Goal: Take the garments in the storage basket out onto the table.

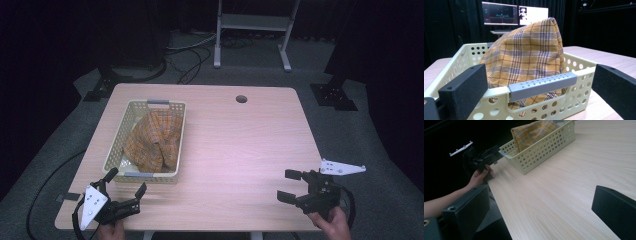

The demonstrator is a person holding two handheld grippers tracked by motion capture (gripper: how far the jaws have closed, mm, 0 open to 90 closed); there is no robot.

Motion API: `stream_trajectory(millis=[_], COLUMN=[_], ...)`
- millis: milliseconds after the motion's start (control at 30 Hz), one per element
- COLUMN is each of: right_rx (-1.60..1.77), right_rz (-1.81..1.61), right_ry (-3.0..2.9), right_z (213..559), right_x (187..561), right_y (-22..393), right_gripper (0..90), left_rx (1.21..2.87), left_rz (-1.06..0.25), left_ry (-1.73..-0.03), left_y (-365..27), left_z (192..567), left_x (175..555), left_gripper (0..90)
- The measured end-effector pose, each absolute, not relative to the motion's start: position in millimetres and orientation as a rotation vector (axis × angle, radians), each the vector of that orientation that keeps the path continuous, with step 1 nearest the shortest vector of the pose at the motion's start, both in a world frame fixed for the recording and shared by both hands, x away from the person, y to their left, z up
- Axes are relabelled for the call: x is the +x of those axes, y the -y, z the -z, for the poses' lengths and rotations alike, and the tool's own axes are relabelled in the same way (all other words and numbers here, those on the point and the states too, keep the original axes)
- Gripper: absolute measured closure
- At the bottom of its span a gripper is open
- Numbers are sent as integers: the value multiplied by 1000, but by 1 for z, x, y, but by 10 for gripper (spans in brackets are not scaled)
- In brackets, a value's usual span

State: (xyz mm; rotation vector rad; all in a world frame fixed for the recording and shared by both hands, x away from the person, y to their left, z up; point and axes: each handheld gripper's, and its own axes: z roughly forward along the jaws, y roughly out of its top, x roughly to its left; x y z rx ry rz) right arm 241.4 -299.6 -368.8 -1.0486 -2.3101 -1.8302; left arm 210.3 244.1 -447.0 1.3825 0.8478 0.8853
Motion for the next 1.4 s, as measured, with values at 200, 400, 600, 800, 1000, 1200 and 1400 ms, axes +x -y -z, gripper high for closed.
stream_trajectory(millis=[200,400,600,800,1000,1200,1400], right_rx=[-1052,-1041,-1022,-1007,-991,-989,-981], right_rz=[1820,1817,1807,1789,1772,1761,1745], right_ry=[2309,2307,2317,2321,2330,2336,2337], right_z=[370,370,370,370,370,371,373], right_x=[245,250,256,262,269,275,280], right_y=[294,283,270,256,242,229,218], right_gripper=[16,15,15,15,15,16,15], left_rx=[1384,1382,1383,1382,1388,1387,1389], left_rz=[-889,-889,-888,-887,-875,-874,-871], left_ry=[-852,-849,-849,-847,-834,-834,-831], left_y=[-244,-244,-244,-244,-245,-245,-245], left_z=[447,447,447,447,447,447,447], left_x=[211,210,210,210,210,210,210], left_gripper=[1,1,1,1,1,1,1])
